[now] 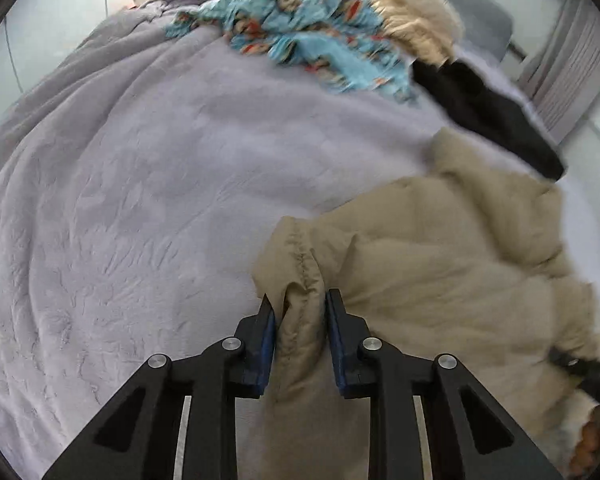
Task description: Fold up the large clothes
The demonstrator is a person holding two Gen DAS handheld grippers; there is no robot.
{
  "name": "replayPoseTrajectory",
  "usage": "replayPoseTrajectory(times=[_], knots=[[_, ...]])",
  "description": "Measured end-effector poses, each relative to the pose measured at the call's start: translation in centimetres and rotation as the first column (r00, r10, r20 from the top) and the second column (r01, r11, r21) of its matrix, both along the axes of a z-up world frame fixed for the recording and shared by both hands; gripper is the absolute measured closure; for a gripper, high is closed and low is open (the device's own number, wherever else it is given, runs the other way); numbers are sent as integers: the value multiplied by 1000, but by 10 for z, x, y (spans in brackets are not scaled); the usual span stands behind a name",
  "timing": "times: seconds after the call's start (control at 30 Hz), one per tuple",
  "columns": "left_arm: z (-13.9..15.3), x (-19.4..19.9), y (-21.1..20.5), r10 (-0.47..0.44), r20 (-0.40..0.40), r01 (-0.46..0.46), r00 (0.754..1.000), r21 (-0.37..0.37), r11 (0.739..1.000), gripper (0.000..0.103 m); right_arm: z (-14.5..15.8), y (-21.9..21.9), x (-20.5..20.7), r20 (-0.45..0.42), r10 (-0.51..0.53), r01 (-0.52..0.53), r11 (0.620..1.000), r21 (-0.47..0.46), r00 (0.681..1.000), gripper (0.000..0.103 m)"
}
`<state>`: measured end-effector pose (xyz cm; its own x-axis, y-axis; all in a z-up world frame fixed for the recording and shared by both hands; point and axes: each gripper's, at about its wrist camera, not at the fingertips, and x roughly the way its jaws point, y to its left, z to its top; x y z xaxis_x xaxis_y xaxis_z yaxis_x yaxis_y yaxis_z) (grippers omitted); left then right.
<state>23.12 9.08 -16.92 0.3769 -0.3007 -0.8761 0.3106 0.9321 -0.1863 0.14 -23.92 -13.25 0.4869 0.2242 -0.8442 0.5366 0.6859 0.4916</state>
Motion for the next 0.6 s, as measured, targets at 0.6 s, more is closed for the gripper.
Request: replayPoseTrajectory(times=[0.6], knots=[[58, -50, 9, 25, 108, -34, 994, 78, 996, 77, 70, -34, -43, 35, -123, 127, 941, -314, 992, 76]])
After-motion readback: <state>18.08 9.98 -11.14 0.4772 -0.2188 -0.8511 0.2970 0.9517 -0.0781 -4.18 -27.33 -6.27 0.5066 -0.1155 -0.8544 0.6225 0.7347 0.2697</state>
